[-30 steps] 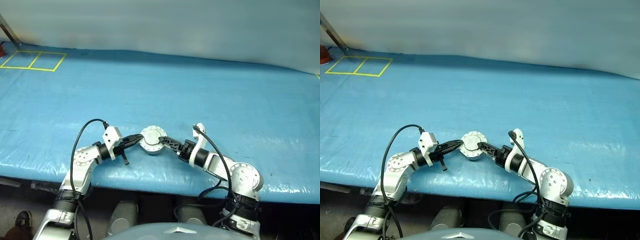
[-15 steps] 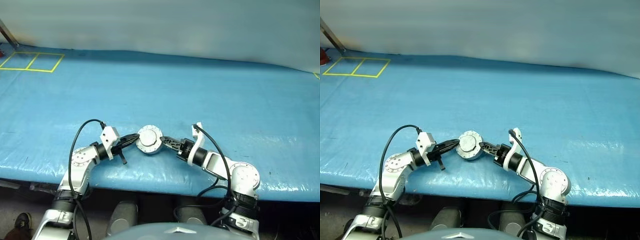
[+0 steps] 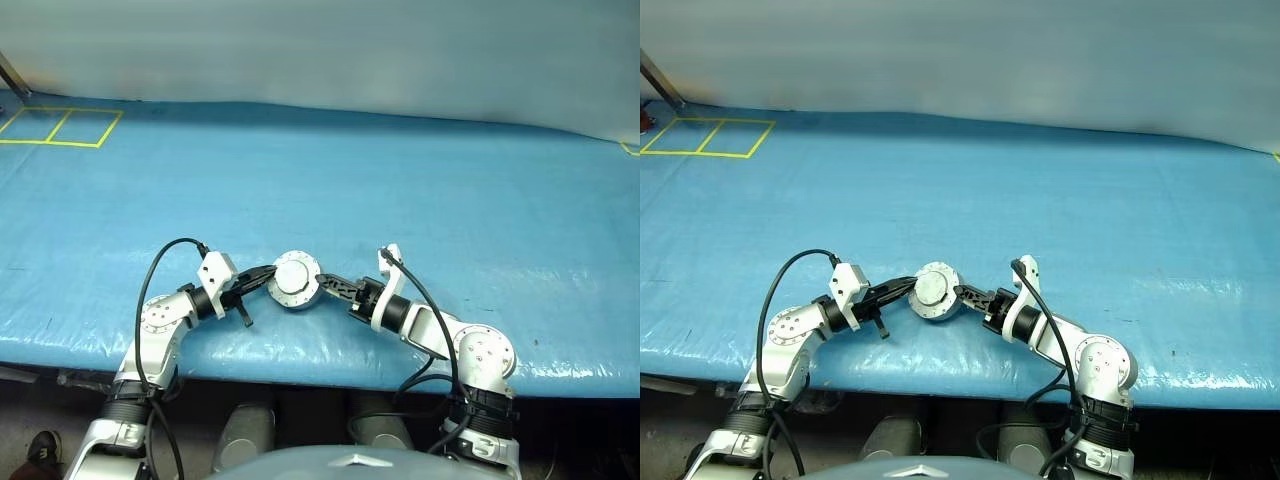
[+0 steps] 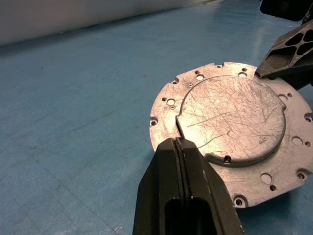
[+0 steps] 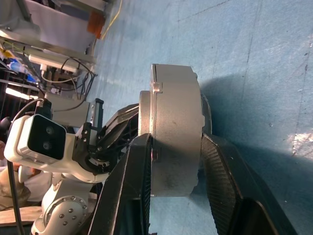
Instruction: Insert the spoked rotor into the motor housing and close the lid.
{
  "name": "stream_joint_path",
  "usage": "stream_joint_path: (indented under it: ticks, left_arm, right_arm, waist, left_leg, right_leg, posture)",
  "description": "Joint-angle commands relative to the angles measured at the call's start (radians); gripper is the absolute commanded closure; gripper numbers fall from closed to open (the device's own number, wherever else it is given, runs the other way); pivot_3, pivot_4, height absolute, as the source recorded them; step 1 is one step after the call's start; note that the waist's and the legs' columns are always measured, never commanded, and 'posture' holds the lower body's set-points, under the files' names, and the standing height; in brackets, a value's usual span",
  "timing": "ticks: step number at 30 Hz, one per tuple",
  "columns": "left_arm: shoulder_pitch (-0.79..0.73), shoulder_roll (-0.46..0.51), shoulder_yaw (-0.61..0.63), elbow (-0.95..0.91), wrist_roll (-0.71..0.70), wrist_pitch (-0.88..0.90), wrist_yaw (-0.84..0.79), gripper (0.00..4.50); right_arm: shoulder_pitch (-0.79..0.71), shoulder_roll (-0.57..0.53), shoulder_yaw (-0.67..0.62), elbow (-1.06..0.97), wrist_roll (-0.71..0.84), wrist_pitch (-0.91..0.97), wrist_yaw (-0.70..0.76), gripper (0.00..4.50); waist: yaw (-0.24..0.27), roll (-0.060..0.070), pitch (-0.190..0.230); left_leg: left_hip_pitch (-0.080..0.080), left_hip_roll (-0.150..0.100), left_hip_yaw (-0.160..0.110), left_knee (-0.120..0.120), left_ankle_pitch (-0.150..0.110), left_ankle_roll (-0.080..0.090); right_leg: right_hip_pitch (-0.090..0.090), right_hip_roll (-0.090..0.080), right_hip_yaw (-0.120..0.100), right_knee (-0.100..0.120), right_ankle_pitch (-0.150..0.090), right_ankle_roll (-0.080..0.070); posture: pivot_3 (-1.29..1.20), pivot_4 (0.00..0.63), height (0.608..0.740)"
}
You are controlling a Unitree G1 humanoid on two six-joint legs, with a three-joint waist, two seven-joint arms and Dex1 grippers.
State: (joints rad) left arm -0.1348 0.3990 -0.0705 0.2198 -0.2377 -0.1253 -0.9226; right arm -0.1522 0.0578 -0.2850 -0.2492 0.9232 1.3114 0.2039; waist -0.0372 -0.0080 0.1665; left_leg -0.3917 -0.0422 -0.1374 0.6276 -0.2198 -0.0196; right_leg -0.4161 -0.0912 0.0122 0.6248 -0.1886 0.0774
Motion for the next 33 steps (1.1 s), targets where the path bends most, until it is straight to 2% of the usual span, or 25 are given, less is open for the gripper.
stream_joint_path:
  ticks: [1,5,12,19,26,30,33]
  left_arm:
    - [0.007,-0.003,-0.013,-0.009,0.010,0.004,0.002,4.50]
    - [0.007,-0.024,0.025,-0.027,-0.042,0.036,0.027,4.50]
    - [0.002,-0.096,0.161,-0.127,-0.264,0.256,0.131,4.50]
    - [0.018,-0.157,0.264,-0.241,-0.458,0.468,0.258,4.50]
    - [0.053,-0.235,0.286,-0.313,-0.622,0.627,0.323,4.50]
    - [0.061,-0.296,0.307,-0.294,-0.664,0.650,0.377,3.62]
    - [0.069,-0.335,0.322,-0.285,-0.694,0.659,0.409,2.53]
  right_arm:
    - [-0.012,0.040,-0.022,0.018,0.057,0.000,-0.031,3.30]
    - [-0.034,0.084,-0.090,0.055,0.142,-0.011,-0.098,3.30]
    - [-0.066,0.118,-0.161,0.125,0.322,-0.058,-0.259,3.30]
    - [-0.093,0.122,-0.162,0.153,0.501,-0.163,-0.386,3.30]
    - [-0.123,0.134,-0.117,0.129,0.655,-0.303,-0.454,3.30]
    - [-0.130,0.118,-0.075,0.107,0.700,-0.351,-0.448,3.30]
    - [-0.132,0.102,-0.048,0.090,0.726,-0.383,-0.445,3.30]
  waist:
    - [0.000,0.000,0.000]
    - [0.000,0.000,0.000]
    - [0.001,0.000,0.002]
    - [-0.002,0.001,0.003]
    - [-0.005,0.001,0.004]
    - [-0.005,0.001,0.004]
    - [-0.005,0.001,0.004]
  left_leg:
    - [0.000,0.000,0.000,0.000,0.000,0.000]
    - [-0.001,0.000,0.000,0.000,0.000,0.000]
    - [-0.003,-0.001,-0.001,0.000,0.000,0.000]
    - [-0.003,0.000,-0.001,0.000,0.000,0.000]
    - [-0.003,0.000,-0.001,0.000,0.000,0.000]
    - [-0.003,0.000,-0.001,0.000,0.000,0.000]
    - [-0.003,0.000,-0.001,0.000,0.000,0.000]
  right_leg:
    - [0.000,0.000,0.000,0.000,0.000,0.000]
    - [0.000,0.000,0.000,0.000,0.000,0.000]
    - [-0.002,0.000,0.000,0.000,0.001,0.001]
    - [-0.002,0.000,-0.001,0.000,0.000,0.001]
    - [-0.002,0.001,0.000,-0.001,0.000,0.000]
    - [-0.002,0.001,0.000,-0.001,0.000,0.000]
    - [-0.002,0.001,0.000,-0.001,0.000,0.000]
  posture:
    - [0.00,0.150,0.740]
    - [0.00,0.150,0.740]
    - [0.00,0.150,0.740]
    - [0.00,0.150,0.740]
    - [0.00,0.150,0.740]
    - [0.00,0.150,0.740]
    - [0.00,0.150,0.740]
